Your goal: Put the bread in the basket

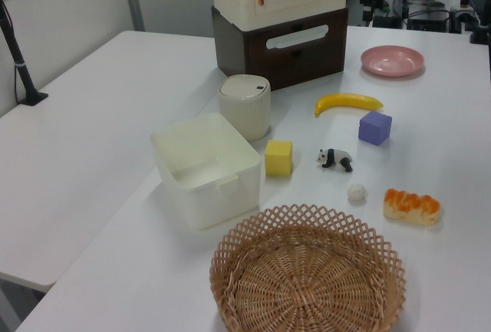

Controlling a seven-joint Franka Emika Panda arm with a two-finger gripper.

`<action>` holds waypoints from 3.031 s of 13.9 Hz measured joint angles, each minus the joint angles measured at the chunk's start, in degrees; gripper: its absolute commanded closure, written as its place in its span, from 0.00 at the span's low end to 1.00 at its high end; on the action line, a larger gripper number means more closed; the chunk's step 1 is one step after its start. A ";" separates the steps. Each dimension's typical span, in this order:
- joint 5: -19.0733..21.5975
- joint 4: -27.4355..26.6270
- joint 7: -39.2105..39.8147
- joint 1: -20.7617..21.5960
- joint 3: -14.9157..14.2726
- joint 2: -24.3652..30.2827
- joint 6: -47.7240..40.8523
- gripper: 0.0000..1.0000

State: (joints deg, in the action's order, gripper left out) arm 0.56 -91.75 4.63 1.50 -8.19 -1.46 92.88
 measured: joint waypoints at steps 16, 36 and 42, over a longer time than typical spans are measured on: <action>-0.02 1.16 -0.62 -2.76 0.06 0.34 0.00 0.00; 3.57 -3.94 -5.49 9.43 4.55 -3.36 -0.39 0.00; 6.16 -15.28 -11.63 16.24 9.52 -1.27 6.99 0.00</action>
State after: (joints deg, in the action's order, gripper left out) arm 6.72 -107.03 -7.00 17.74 1.33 -2.74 99.87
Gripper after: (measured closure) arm 0.000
